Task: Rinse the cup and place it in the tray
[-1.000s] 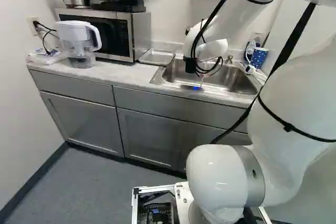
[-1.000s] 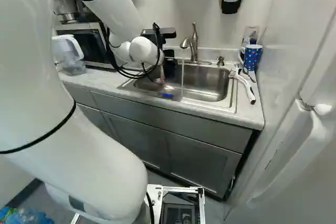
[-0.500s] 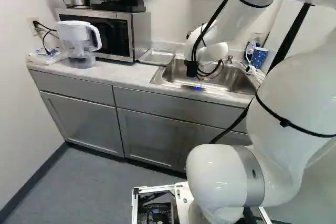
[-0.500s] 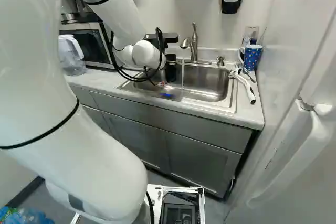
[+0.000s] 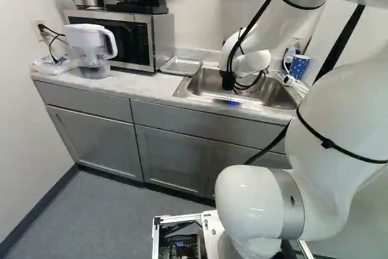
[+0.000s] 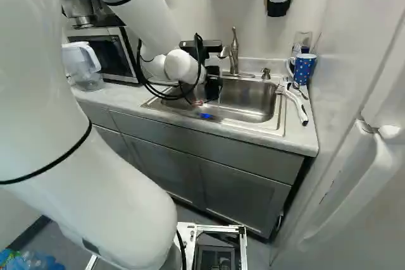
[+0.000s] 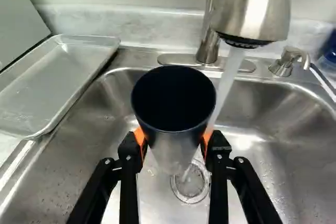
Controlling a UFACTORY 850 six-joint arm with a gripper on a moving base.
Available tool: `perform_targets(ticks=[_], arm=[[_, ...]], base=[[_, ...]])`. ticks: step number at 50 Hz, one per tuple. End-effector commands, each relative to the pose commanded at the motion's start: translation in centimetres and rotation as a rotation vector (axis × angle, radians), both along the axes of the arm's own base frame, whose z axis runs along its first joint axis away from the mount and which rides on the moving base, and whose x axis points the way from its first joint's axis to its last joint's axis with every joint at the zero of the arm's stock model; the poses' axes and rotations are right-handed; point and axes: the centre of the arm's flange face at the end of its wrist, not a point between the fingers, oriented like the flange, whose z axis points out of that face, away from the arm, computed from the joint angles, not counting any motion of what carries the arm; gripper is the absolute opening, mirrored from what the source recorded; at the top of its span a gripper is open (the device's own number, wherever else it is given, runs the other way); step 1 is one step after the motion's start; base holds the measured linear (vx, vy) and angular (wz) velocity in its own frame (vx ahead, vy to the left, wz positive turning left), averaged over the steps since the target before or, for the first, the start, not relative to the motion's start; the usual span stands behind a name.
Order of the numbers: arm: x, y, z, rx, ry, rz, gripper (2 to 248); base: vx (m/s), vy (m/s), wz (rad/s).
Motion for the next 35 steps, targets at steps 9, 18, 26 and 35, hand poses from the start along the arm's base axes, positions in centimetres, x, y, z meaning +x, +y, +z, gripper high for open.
perform_targets(ticks=[9,18,26,35], arm=[[-0.3,-1.2,0.0,0.0,0.0,-0.027,121],[-0.6,-2.4,0.0,0.0,0.0,-0.054,121],[-0.8,-3.1,0.0,0.0,0.0,-0.071,121],[-0.8,-3.1,0.0,0.0,0.0,-0.071,121]], base=[[0.0,0.0,0.0],[0.0,0.0,0.0],[0.0,0.0,0.0],[0.0,0.0,0.0]])
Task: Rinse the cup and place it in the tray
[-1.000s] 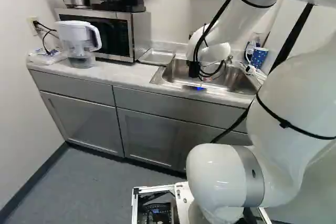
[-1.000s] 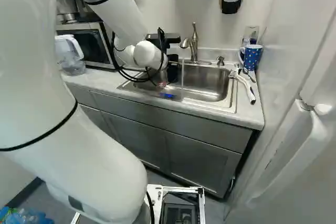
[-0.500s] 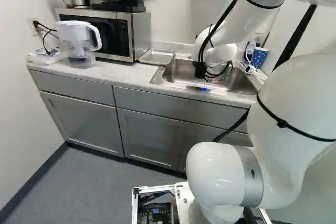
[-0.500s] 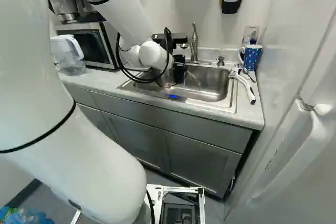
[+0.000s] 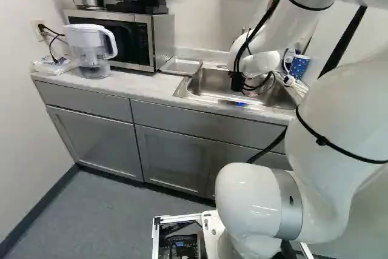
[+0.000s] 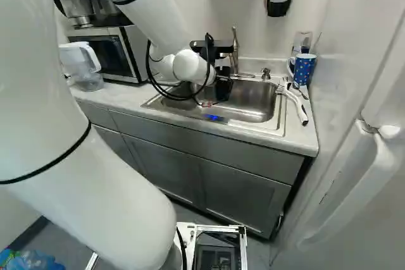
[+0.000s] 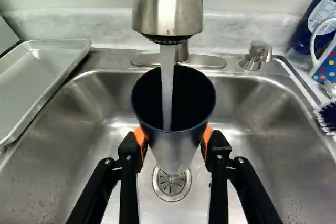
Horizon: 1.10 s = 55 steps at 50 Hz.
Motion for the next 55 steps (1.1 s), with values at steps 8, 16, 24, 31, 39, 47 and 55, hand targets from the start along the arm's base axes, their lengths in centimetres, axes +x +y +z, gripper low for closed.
perform_targets(ticks=[8,16,24,31,39,47,55], arm=[[0.0,0.0,0.0,0.0,0.0,0.0,121],[0.0,0.0,0.0,0.0,0.0,0.0,121],[0.0,0.0,0.0,0.0,0.0,0.0,121],[0.0,0.0,0.0,0.0,0.0,0.0,121],[0.0,0.0,0.0,0.0,0.0,0.0,121],[0.0,0.0,0.0,0.0,0.0,0.0,121],[0.0,0.0,0.0,0.0,0.0,0.0,121]], base=[[0.0,0.0,0.0],[0.0,0.0,0.0],[0.0,0.0,0.0],[0.0,0.0,0.0],[0.0,0.0,0.0],[0.0,0.0,0.0],[0.0,0.0,0.0]])
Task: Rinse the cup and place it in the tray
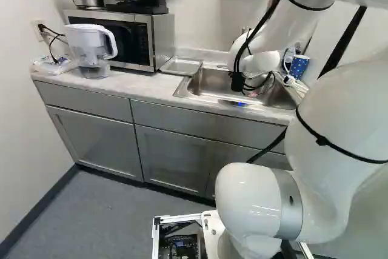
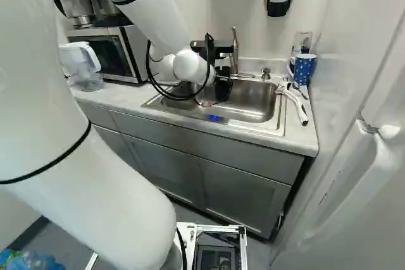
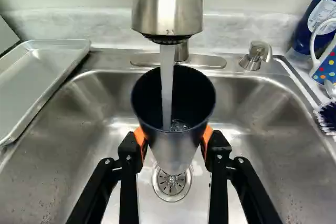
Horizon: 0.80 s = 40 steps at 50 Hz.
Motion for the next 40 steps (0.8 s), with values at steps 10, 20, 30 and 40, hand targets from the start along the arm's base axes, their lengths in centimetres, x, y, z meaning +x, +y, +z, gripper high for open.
perform_targets(ticks=[10,20,30,40], arm=[[0.0,0.0,0.0,0.0,0.0,0.0,121],[0.0,0.0,0.0,0.0,0.0,0.0,121],[0.0,0.0,0.0,0.0,0.0,0.0,121],[0.0,0.0,0.0,0.0,0.0,0.0,121]], base=[[0.0,0.0,0.0],[0.0,0.0,0.0],[0.0,0.0,0.0],[0.0,0.0,0.0]])
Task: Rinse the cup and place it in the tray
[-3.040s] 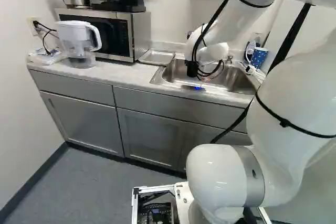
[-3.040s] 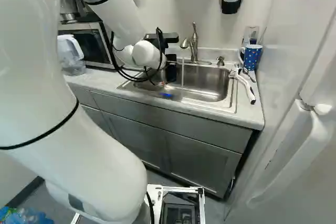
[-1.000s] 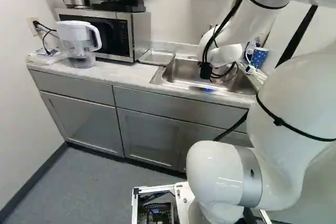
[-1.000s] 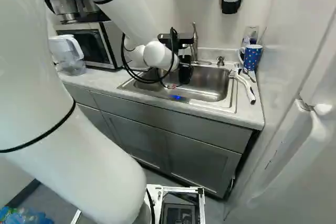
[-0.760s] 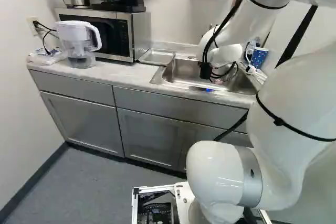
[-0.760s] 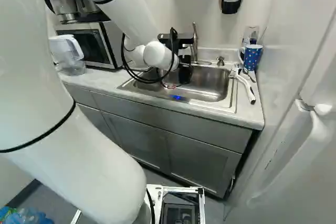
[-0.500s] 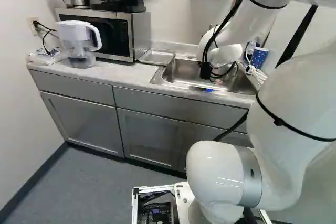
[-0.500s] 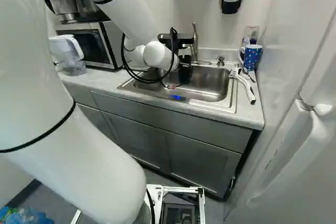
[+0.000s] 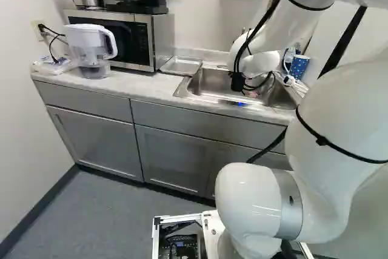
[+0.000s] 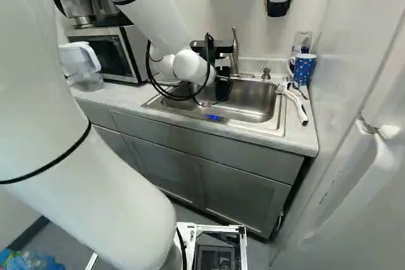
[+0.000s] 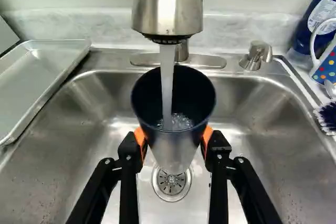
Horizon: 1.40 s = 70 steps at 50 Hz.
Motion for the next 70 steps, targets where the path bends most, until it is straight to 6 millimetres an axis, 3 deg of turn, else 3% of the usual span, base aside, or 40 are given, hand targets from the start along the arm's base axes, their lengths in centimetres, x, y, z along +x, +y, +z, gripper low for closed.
perform_targets(ticks=[70], arm=[[0.0,0.0,0.0,0.0,0.0,0.0,121]], base=[[0.0,0.0,0.0]])
